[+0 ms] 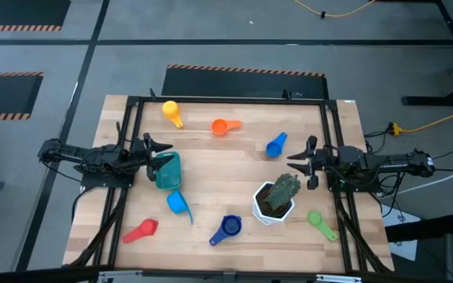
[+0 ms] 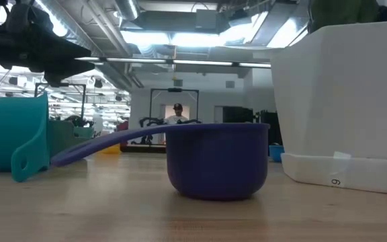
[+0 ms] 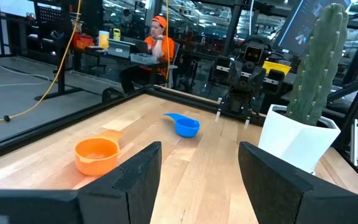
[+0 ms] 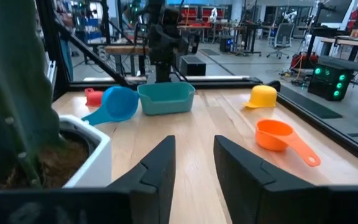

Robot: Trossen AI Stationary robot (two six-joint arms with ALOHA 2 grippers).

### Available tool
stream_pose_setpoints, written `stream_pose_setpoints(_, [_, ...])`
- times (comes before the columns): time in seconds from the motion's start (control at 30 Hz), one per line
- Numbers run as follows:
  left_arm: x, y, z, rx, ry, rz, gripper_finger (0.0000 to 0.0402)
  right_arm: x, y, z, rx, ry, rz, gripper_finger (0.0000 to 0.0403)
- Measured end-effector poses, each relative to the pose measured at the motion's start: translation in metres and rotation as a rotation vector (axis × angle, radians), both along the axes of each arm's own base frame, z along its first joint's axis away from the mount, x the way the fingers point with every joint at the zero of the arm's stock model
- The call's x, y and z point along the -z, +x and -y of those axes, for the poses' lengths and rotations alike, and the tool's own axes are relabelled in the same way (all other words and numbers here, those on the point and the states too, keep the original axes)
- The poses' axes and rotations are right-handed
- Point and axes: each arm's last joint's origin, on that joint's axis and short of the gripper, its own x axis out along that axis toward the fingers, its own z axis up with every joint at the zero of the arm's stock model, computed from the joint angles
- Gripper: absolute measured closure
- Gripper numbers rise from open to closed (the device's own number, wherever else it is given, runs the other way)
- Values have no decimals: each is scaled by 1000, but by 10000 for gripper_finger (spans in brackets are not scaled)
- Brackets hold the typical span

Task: Nest measuring cups in basket
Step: Adjust the blue measuring cup

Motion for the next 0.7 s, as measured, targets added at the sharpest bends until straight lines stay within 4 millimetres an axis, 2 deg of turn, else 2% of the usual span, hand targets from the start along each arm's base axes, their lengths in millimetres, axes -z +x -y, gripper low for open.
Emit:
stream_pose_setpoints(0.17, [0,0,0,0,0,0,195,-2,0,0,1,54,27,251])
stream_pose_setpoints(0.47, [0,0,0,0,0,0,195,-3,0,0,14,150,38,150])
stream_pose_setpoints(0.7, [0,0,0,0,0,0,195,-6,-1,0,17,199,31,123])
